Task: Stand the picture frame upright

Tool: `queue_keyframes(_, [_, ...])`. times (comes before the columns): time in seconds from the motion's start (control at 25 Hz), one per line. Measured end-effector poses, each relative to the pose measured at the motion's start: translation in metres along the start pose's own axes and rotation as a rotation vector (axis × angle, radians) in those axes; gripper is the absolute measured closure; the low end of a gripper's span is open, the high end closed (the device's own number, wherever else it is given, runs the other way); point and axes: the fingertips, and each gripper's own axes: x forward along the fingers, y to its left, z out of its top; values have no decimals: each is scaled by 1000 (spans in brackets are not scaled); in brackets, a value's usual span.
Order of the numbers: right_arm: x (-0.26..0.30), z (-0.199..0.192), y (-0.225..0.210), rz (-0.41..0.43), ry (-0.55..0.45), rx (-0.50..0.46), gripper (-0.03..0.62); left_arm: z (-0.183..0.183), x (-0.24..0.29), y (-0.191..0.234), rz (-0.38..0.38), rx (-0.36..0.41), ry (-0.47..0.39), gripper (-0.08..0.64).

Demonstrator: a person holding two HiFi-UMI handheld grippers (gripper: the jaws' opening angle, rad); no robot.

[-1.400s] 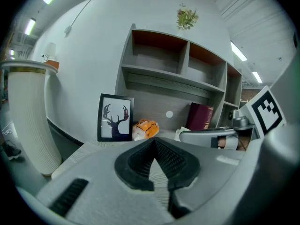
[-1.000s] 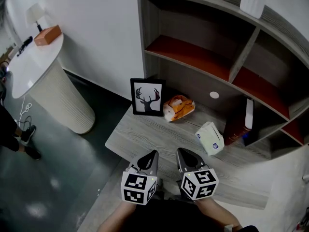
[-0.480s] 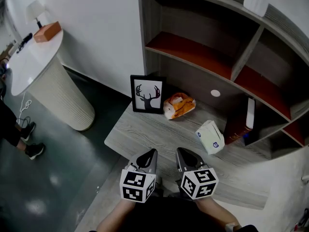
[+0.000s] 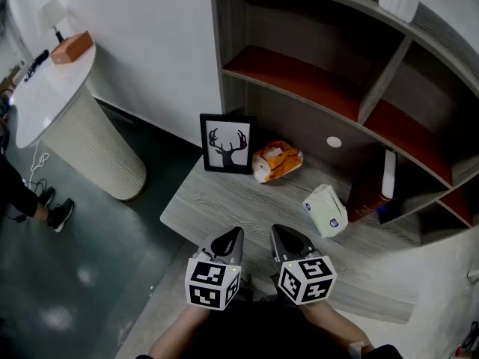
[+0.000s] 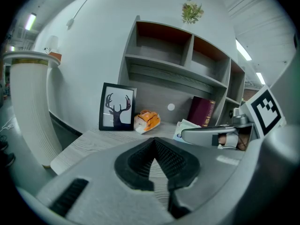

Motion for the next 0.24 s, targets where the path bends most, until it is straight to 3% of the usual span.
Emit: queue_keyframes(0.24, [12, 9, -5, 7, -17, -4, 594, 9, 11, 7, 5, 10, -11, 560])
